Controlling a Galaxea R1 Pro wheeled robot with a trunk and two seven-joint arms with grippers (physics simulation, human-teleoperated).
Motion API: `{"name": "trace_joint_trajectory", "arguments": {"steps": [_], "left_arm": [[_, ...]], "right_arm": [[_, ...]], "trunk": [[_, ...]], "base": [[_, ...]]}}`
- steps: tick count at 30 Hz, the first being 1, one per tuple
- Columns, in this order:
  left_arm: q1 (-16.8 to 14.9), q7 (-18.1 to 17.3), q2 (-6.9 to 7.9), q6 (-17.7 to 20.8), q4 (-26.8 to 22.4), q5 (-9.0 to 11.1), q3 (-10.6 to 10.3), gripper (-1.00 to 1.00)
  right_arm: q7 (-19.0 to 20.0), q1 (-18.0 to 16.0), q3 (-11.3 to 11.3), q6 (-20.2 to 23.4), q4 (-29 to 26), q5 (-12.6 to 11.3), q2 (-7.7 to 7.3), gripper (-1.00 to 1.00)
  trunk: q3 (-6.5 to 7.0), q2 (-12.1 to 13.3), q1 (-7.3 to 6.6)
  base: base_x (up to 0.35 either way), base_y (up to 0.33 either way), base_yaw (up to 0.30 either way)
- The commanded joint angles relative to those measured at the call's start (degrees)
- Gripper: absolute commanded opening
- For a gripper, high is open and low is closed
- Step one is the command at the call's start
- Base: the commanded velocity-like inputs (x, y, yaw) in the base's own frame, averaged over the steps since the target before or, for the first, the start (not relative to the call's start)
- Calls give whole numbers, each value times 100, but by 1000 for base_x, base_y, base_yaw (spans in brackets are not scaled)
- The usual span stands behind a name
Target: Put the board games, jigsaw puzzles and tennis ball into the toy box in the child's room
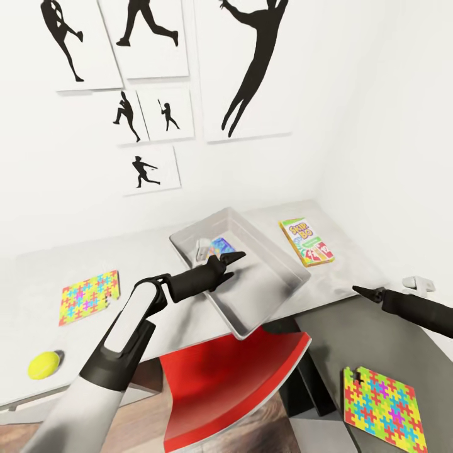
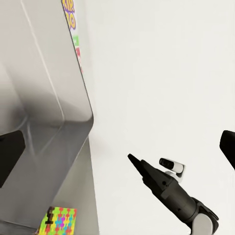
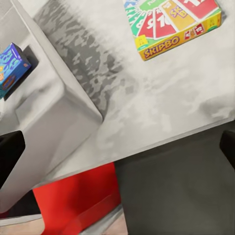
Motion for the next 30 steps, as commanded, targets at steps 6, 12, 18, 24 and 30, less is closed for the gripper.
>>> {"name": "trace_joint_trajectory", "arguments": {"steps": [6, 12, 18, 24, 30], "left_arm": [[65, 52, -4, 12, -34, -8, 8, 100], [94, 57, -11, 11, -83, -43, -3, 100], [102, 65, -19, 11, -98, -64, -8, 100], [107, 68, -18, 11, -107, -75, -12, 100], [113, 70, -42, 3, -83, -79, -17, 100]], "right_arm": [[50, -11, 4, 27, -2, 30, 3, 100], [53, -6, 17, 27, -2, 30, 7, 100], [54, -3, 22, 27, -2, 29, 9, 100], [50, -5, 25, 27, -2, 29, 9, 100], [49, -8, 25, 27, -2, 29, 9, 100]], "trunk": [[23, -10, 3], [70, -10, 3], [122, -10, 3], [176, -10, 3], [231, -10, 3]], "base": [[-7, 0, 0], [-3, 0, 0], [-1, 0, 0], [0, 0, 0], [0, 0, 0]]}}
